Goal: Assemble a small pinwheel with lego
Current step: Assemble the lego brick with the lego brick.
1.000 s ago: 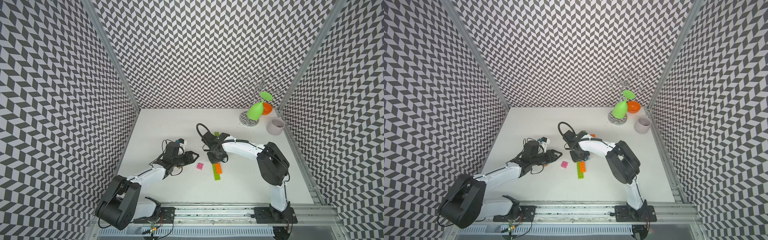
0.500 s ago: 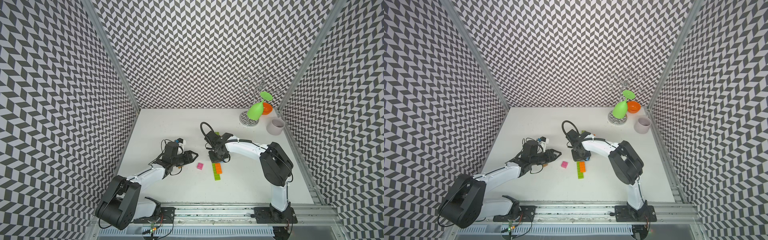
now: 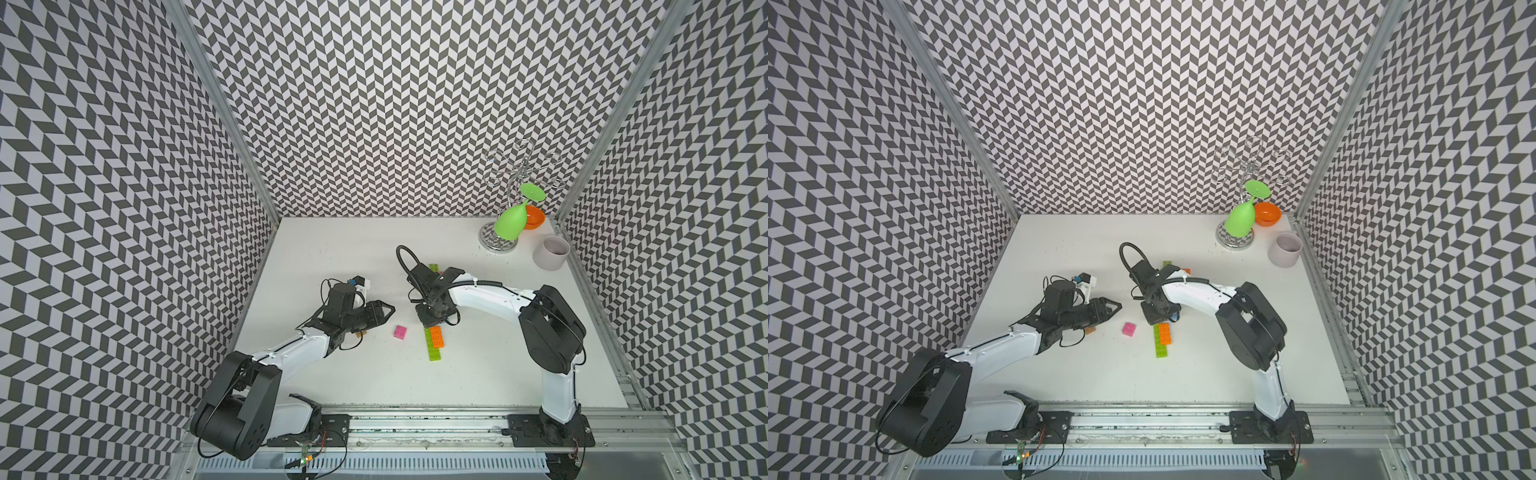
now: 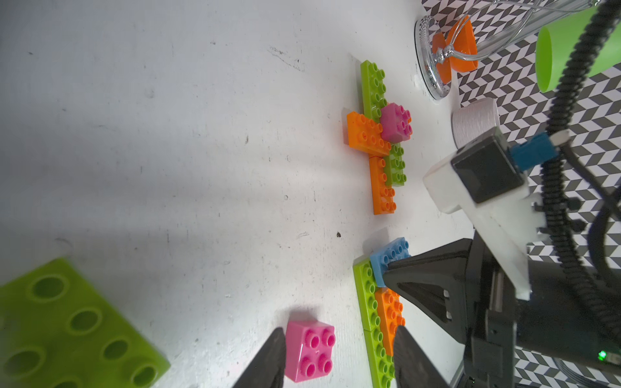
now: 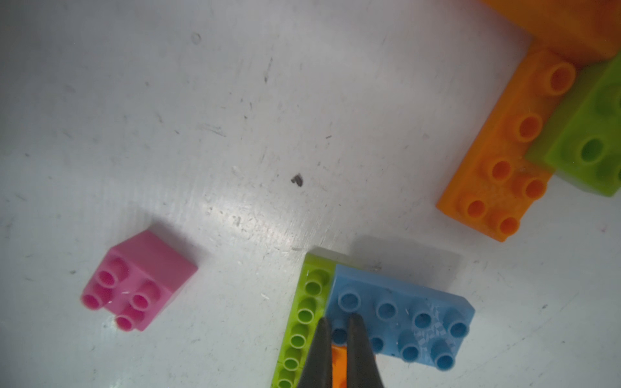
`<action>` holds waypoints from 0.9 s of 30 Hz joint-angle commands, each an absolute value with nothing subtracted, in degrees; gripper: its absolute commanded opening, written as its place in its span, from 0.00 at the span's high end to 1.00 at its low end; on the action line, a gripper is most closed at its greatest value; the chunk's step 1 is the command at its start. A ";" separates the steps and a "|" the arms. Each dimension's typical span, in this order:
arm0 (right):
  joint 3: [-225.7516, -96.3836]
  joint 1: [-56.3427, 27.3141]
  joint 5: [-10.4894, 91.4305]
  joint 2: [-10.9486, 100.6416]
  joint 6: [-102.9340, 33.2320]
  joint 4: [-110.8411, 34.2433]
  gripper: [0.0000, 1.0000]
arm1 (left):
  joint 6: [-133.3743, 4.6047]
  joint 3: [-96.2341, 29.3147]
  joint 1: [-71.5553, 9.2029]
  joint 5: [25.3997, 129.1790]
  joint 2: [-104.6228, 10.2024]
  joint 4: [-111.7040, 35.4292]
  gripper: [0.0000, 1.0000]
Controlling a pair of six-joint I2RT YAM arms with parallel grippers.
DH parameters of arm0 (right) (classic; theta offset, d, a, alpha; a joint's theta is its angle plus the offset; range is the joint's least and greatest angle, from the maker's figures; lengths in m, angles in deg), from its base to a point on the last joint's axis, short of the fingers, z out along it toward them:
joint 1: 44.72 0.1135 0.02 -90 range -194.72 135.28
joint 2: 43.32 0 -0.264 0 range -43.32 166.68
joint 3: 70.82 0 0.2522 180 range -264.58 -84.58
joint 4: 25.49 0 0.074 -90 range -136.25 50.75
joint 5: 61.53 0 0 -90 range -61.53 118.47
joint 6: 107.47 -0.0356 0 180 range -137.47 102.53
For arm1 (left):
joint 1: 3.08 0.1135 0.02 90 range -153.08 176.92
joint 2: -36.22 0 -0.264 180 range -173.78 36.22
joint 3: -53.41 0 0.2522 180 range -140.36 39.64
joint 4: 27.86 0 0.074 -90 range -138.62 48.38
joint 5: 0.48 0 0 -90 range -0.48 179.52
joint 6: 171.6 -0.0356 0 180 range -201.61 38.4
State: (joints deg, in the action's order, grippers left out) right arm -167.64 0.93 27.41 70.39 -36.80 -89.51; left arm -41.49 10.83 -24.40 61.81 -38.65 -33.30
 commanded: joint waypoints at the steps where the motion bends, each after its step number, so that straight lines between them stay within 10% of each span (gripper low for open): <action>1: -163.38 1.43 30.54 77.80 -41.45 -89.79 0.93 | -42.41 10.61 -23.91 62.10 -37.10 -33.80 0.48; 27: -161.07 0.68 26.29 72.00 -39.00 -94.29 0.94 | -42.23 11.02 -23.54 61.65 -36.91 -33.53 0.48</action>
State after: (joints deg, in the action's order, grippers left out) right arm -165.04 0.52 26.34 68.43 -39.55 -87.94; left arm -41.49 10.83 -23.79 61.79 -38.21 -33.54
